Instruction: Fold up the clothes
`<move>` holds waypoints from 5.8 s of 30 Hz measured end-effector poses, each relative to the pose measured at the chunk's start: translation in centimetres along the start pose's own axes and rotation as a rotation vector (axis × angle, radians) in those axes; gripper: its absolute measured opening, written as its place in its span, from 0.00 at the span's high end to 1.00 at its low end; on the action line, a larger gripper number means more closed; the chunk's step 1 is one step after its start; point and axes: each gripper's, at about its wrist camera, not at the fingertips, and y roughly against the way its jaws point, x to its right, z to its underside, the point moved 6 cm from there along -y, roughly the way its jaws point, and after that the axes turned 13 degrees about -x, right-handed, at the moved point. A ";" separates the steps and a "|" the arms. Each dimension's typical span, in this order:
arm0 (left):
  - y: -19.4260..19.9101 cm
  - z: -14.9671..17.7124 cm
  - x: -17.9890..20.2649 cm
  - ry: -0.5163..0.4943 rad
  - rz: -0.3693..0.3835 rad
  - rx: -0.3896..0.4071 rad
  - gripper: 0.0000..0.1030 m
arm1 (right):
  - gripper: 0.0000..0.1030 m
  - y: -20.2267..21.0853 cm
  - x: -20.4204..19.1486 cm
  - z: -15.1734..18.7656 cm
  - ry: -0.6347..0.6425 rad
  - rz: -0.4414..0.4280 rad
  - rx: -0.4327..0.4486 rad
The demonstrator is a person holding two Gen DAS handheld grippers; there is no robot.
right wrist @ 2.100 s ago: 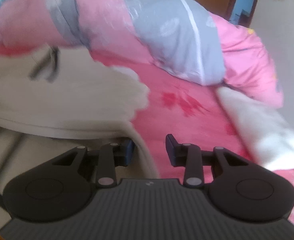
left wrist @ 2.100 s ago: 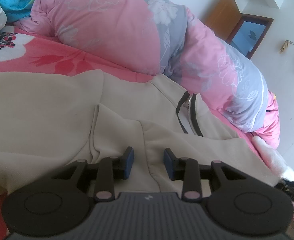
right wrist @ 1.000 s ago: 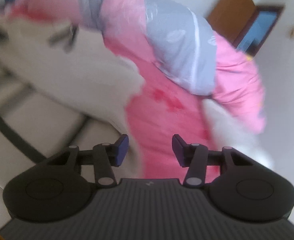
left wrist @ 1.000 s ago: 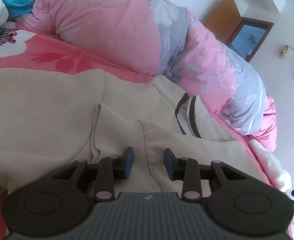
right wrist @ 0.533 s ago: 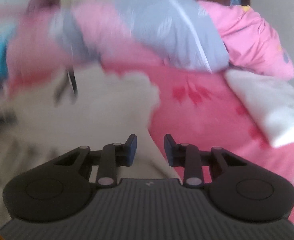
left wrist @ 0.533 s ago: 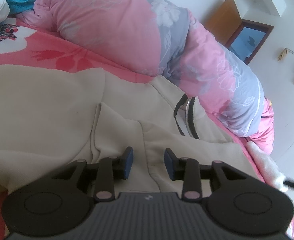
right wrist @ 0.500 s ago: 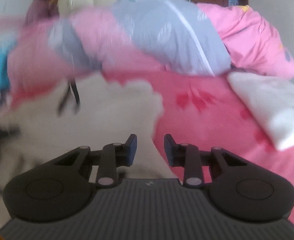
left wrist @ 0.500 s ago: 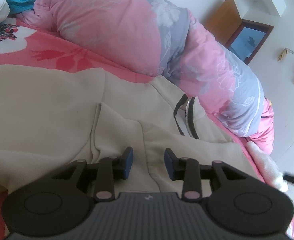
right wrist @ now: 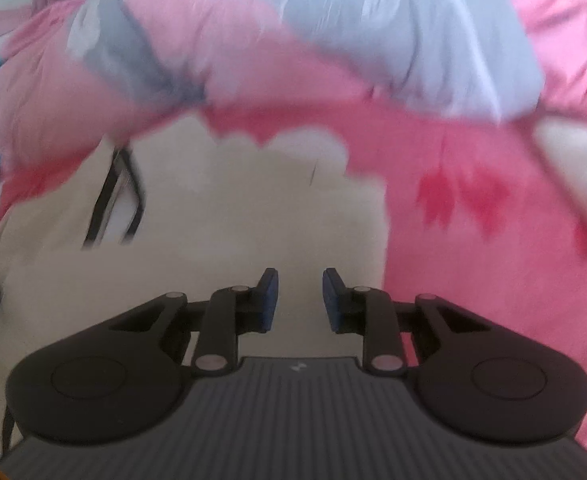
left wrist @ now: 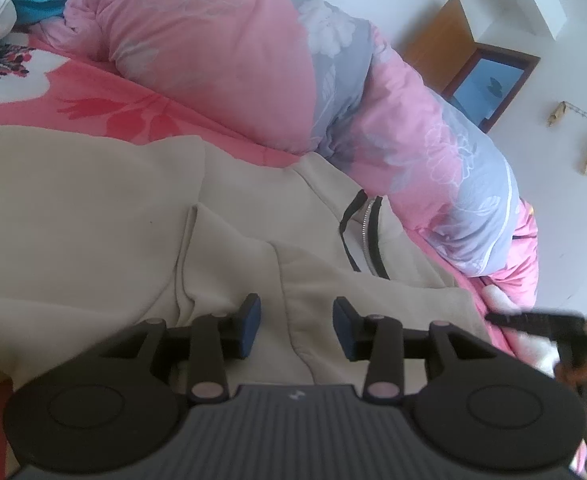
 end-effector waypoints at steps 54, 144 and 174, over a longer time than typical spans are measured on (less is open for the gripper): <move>1.4 0.9 0.4 -0.081 -0.095 0.025 0.57 | 0.82 -2.4 -18.6 0.2 0.087 -0.346 -0.122; -7.4 -0.3 6.5 -0.314 -0.283 -0.088 0.34 | 0.80 -6.5 3.0 -2.7 -0.186 0.056 0.016; -7.3 -0.4 6.4 -0.303 -0.264 -0.079 0.33 | 0.68 8.5 2.1 9.4 -0.072 0.066 0.005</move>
